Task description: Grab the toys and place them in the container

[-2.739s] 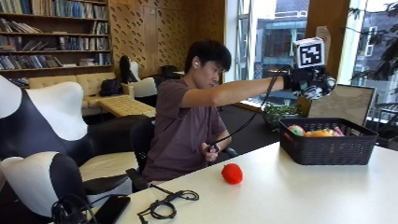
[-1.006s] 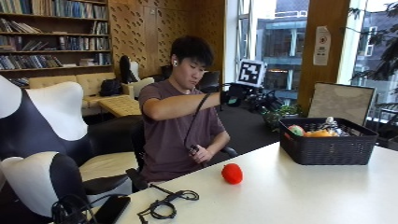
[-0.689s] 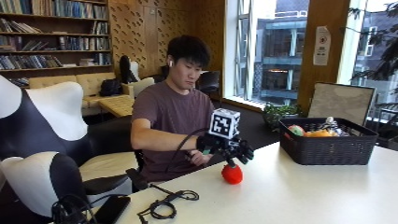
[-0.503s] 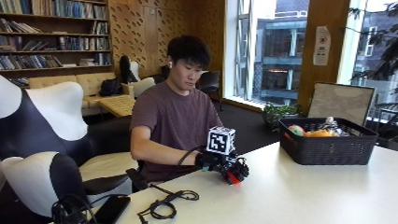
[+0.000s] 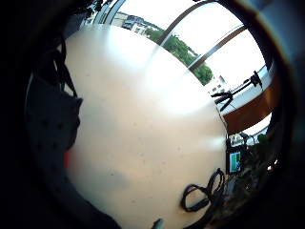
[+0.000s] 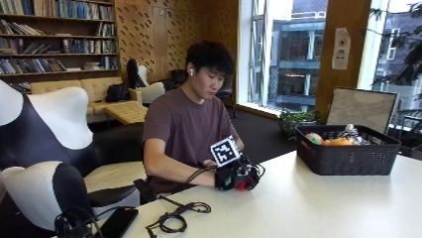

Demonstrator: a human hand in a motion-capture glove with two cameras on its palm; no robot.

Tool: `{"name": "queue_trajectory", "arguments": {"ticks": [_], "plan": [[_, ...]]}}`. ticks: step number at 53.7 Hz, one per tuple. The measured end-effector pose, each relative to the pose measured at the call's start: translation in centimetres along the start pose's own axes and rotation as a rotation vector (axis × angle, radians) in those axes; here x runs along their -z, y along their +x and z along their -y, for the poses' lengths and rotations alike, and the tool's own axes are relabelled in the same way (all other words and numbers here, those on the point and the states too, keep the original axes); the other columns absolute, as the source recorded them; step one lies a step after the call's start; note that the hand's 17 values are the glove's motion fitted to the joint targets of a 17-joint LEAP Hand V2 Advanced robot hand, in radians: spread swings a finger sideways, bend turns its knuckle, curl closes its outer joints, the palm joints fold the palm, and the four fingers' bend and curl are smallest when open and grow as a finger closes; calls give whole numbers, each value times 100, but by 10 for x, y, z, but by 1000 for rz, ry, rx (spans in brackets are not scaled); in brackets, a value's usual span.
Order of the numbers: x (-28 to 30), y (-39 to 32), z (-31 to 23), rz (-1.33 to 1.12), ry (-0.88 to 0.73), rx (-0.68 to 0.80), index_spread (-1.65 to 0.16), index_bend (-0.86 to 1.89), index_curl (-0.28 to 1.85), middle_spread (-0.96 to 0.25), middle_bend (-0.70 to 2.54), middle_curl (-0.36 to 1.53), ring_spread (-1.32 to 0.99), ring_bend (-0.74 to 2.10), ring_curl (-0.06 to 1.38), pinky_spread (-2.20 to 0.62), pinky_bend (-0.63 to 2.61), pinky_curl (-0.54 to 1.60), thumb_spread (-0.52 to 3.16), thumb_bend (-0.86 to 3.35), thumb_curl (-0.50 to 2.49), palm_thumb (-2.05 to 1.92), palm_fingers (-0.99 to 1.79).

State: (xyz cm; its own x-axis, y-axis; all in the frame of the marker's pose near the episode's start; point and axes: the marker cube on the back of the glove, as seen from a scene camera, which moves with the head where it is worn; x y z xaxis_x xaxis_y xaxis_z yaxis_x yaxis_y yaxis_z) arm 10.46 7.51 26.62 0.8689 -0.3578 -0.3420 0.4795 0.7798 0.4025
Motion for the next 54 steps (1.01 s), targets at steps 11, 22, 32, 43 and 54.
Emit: {"name": "queue_trajectory", "arguments": {"ticks": [11, 22, 32, 43, 54], "plan": [[50, -46, 5, 0, 205, 222, -34, 57, 48, -28, 64, 55, -42, 79, 67, -34, 94, 40, 109, 26, 72, 68, 99], [101, -61, 51, -46, 303, 231, -37, 67, 61, -32, 74, 66, -47, 85, 73, -35, 98, 44, 91, 24, 86, 68, 92], [125, -56, 98, -60, 328, 261, -39, 72, 72, -34, 80, 74, -49, 90, 77, -36, 103, 47, 80, 24, 97, 66, 86], [169, -51, 206, 12, 274, 144, -40, 74, 83, -34, 83, 82, -50, 95, 80, -36, 108, 49, 70, 24, 109, 64, 81], [203, -72, 299, 104, 239, 54, -41, 74, 93, -35, 85, 88, -50, 99, 82, -36, 111, 50, 63, 24, 118, 62, 78]]}}
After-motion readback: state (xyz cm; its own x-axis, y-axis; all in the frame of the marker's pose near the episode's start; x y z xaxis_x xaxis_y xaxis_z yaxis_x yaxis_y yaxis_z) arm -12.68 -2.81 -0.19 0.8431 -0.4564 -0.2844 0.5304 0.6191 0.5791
